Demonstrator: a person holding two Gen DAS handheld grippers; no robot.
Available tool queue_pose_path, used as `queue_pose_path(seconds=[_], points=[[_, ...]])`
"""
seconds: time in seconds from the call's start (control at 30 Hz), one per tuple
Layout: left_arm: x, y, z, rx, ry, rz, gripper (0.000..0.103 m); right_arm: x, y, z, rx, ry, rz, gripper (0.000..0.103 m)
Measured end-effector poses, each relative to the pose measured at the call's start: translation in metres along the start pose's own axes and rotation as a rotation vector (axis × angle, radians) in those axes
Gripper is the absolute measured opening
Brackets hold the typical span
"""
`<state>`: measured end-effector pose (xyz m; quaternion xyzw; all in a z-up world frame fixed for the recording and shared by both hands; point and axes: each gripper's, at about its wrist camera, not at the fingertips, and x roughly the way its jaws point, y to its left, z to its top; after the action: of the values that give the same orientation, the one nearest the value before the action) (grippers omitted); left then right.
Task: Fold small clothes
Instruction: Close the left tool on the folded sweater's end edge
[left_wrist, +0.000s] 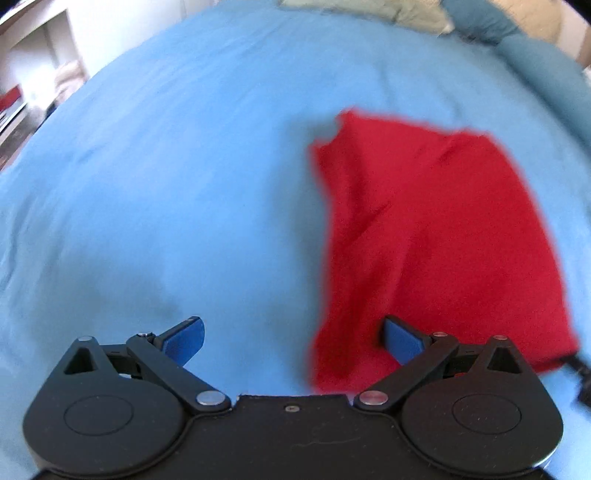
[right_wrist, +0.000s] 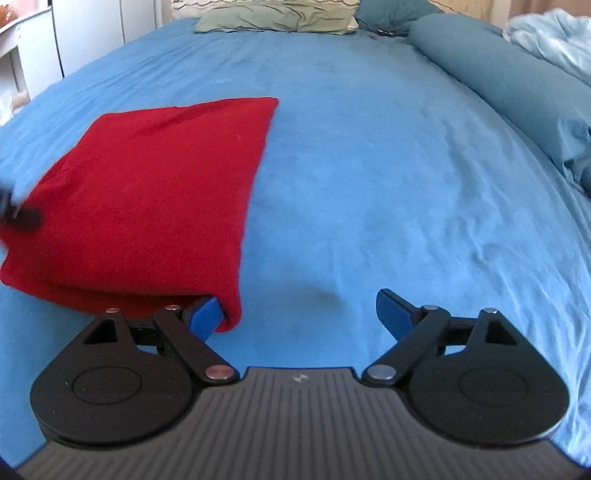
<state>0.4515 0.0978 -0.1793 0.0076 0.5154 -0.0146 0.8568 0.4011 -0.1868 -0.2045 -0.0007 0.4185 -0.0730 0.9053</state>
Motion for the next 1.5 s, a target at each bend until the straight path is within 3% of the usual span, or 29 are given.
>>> queue_pose_path(seconds=[0.1,0.27,0.43,0.6,0.7,0.8,0.97,1.13,1.2,1.23,1.27,1.33,1.43,1.5], points=[[0.006,0.017,-0.020,-0.034,0.012,-0.045,0.103,0.004,-0.002,-0.007,-0.022,0.003,0.019,0.103],[0.007,0.009,-0.019,0.018,-0.002,-0.024,0.103,0.012,-0.005,-0.009,-0.006,0.008,0.062,0.103],[-0.030,0.004,0.005,0.033,-0.051,-0.040,0.103,-0.014,-0.013,0.010,-0.054,0.016,0.172,0.103],[-0.057,-0.009,0.053,0.122,-0.131,-0.135,0.103,-0.038,-0.034,0.059,0.002,0.007,0.319,0.103],[-0.033,-0.014,0.079,0.128,-0.089,-0.210,0.103,-0.025,-0.041,0.091,0.056,0.017,0.368,0.103],[0.004,-0.008,0.091,0.065,-0.036,-0.290,0.102,0.013,-0.039,0.109,0.104,0.086,0.416,0.103],[0.045,-0.006,0.095,-0.019,0.028,-0.358,0.087,0.066,-0.030,0.115,0.204,0.152,0.477,0.103],[0.057,-0.006,0.093,-0.039,0.019,-0.371,0.085,0.090,-0.014,0.116,0.206,0.188,0.512,0.085],[0.055,-0.008,0.093,-0.026,0.008,-0.385,0.069,0.095,-0.011,0.114,0.219,0.197,0.525,0.081],[0.055,-0.011,0.093,-0.016,0.010,-0.410,0.050,0.099,-0.010,0.111,0.236,0.197,0.529,0.079],[0.056,-0.014,0.094,-0.014,0.015,-0.424,0.045,0.099,-0.009,0.110,0.247,0.194,0.526,0.077],[0.053,-0.021,0.094,0.011,0.007,-0.410,0.033,0.100,-0.005,0.111,0.253,0.186,0.518,0.061],[0.046,-0.030,0.095,0.026,-0.011,-0.375,0.025,0.095,0.001,0.111,0.247,0.162,0.506,0.044],[0.039,-0.035,0.093,0.035,-0.028,-0.356,0.023,0.086,0.003,0.115,0.217,0.138,0.490,0.042]])
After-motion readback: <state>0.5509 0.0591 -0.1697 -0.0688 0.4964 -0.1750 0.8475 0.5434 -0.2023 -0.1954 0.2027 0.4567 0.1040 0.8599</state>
